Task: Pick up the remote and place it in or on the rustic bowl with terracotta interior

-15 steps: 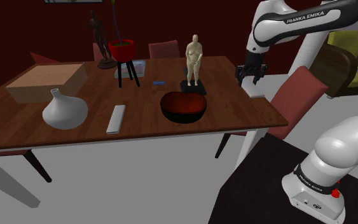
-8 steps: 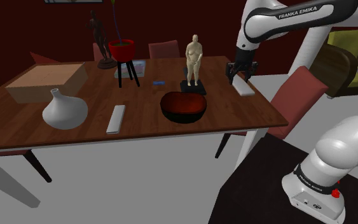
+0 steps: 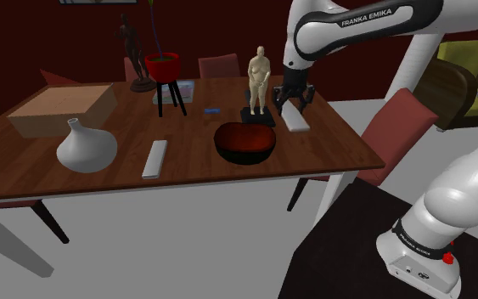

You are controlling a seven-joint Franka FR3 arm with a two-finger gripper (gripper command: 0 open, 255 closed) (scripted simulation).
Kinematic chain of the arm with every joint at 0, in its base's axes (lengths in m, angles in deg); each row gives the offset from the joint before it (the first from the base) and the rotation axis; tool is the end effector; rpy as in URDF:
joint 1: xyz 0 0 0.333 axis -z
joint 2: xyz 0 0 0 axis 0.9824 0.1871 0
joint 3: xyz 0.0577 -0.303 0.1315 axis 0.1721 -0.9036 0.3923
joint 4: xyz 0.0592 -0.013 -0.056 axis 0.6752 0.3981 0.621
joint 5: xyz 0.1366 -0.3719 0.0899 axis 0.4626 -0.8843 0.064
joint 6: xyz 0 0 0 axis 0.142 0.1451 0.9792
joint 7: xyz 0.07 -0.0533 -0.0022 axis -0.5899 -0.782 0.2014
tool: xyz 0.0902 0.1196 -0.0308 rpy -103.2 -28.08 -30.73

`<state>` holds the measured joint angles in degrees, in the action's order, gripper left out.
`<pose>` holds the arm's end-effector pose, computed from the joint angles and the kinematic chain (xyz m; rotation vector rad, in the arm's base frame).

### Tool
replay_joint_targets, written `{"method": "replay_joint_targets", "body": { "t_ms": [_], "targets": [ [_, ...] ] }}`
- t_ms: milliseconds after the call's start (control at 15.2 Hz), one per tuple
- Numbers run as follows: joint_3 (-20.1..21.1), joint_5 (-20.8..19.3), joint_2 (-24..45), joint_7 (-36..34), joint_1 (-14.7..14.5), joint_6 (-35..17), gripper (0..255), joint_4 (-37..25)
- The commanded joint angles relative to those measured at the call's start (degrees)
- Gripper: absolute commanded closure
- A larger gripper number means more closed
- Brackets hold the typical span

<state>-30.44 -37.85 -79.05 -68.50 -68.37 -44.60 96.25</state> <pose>0.5000 0.0191 0.4674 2.9629 -1.0269 -0.0158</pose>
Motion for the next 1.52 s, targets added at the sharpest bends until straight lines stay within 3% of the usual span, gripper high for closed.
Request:
{"method": "replay_joint_targets", "body": {
  "t_ms": [0, 660, 1452],
  "targets": [
    [1.56, -0.32, 2.98, -2.66, -0.81, 0.17, 255, -3.17],
    [7.97, -5.39, 20.47, -16.38, -6.62, 3.73, 255, -23.48],
    [7.71, -6.15, 22.21, -16.9, -6.76, -5.03, 255, -16.35]
  ]
}}
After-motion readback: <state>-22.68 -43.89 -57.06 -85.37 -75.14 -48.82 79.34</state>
